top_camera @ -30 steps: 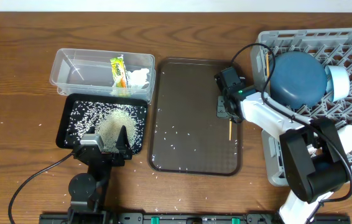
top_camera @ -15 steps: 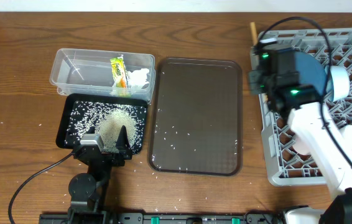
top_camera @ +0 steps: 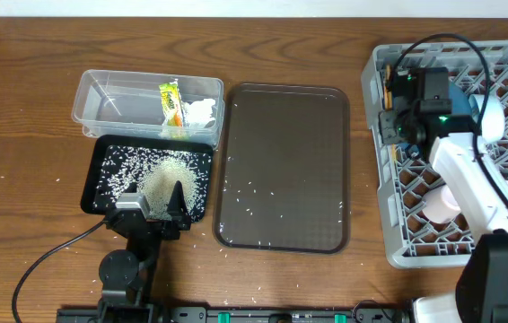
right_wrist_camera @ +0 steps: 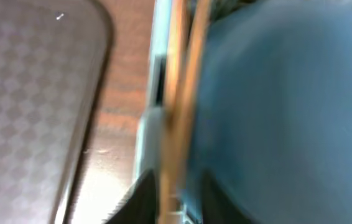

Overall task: Sort waste into correct bins and load items into the dishwasher rack
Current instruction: 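Insert the chopsticks into the grey rack and release them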

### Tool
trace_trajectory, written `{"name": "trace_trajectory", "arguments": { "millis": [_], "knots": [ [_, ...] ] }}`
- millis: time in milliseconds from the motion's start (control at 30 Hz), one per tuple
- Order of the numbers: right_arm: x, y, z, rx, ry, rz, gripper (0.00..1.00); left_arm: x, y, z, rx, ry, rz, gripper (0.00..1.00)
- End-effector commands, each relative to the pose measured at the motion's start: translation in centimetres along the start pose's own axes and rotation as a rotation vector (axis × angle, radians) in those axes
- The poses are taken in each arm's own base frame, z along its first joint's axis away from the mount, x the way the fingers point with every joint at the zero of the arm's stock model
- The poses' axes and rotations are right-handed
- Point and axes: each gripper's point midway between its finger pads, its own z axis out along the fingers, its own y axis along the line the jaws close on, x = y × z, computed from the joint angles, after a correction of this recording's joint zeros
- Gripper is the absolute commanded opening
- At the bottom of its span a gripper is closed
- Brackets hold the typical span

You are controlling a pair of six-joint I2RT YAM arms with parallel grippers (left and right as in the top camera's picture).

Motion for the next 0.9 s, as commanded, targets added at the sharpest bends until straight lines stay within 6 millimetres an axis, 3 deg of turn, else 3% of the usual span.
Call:
{"name": "trace_trajectory", "arguments": {
  "millis": [0,100,200,300,400,433,467,567,700,867],
  "knots": [
    [-0.5,0.9,-1.1,-0.032,-0.021,0.080,0.37,1.5,0.2,0.2,0.001,0.036,0.011,0.94],
    [-1.4,0.8,-3.9,-0.037,-0.076,0.143,0.42,1.5,0.2,0.2,0.001,0.036,0.011,0.94],
    [-2.8,1.5,-8.3,-0.088,-0.186,0.141,0.49,1.5,0.2,0.2,0.001,0.036,0.011,0.94],
    [-3.5,2.9,-13.2,-0.159,-0.293,0.114,0.54,1.5,0.2,0.2,0.001,0.036,0.011,0.94],
    [-2.9,5.4,-18.4,-0.275,-0.377,0.068,0.64,1.5,0.2,0.2,0.001,0.036,0.011,0.93],
    [-2.3,6.7,-20.1,-0.336,-0.397,0.043,0.75,1.5,0.2,0.2,0.001,0.036,0.011,0.93],
    [-1.6,7.9,-21.8,-0.399,-0.411,0.018,0.98,1.5,0.2,0.2,0.001,0.036,0.011,0.93],
    [0.5,10.7,-25.4,-0.545,-0.436,-0.044,0.99,1.5,0.2,0.2,0.001,0.036,0.011,0.94],
    [2.4,12.6,-29.7,-0.681,-0.503,-0.109,0.99,1.5,0.2,0.2,0.001,0.036,0.011,0.93],
    [5.0,12.1,-31.0,-0.669,-0.496,-0.121,0.99,1.5,0.2,0.2,0.001,0.036,0.011,0.94]
  ]
}}
